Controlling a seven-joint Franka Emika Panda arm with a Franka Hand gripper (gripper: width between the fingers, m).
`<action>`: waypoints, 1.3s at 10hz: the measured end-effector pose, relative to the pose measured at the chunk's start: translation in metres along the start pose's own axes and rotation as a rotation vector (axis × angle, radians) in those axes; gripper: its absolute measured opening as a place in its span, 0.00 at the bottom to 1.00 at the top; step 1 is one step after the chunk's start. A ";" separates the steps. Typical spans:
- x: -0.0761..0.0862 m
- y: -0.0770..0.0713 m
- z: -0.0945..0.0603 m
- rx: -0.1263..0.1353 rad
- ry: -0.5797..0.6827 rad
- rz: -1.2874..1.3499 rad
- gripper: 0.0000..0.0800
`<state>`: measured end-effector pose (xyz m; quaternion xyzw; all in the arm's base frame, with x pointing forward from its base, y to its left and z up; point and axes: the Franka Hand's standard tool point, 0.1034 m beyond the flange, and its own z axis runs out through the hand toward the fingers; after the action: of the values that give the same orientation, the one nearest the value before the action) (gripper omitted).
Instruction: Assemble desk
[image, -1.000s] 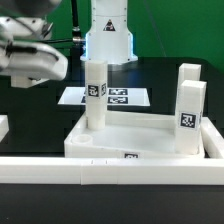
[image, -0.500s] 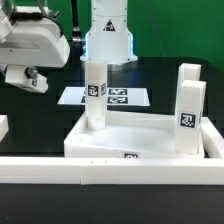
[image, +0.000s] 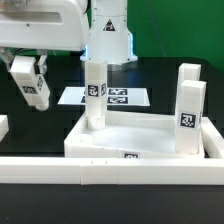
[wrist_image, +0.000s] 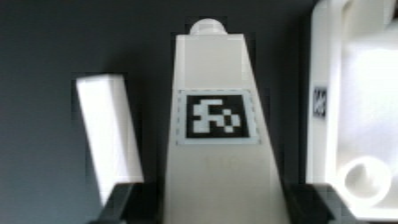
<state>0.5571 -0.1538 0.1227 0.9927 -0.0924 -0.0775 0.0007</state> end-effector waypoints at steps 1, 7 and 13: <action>0.003 0.000 -0.002 -0.017 0.133 0.001 0.36; 0.013 -0.051 -0.022 0.013 0.472 0.168 0.36; 0.020 -0.092 -0.031 0.047 0.479 0.190 0.36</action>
Offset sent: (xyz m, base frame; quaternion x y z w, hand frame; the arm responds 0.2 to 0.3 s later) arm 0.0296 0.0478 0.0274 -0.0180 0.2617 0.1037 0.9594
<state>0.5982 -0.0679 0.1490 0.9694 -0.1842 0.1622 0.0068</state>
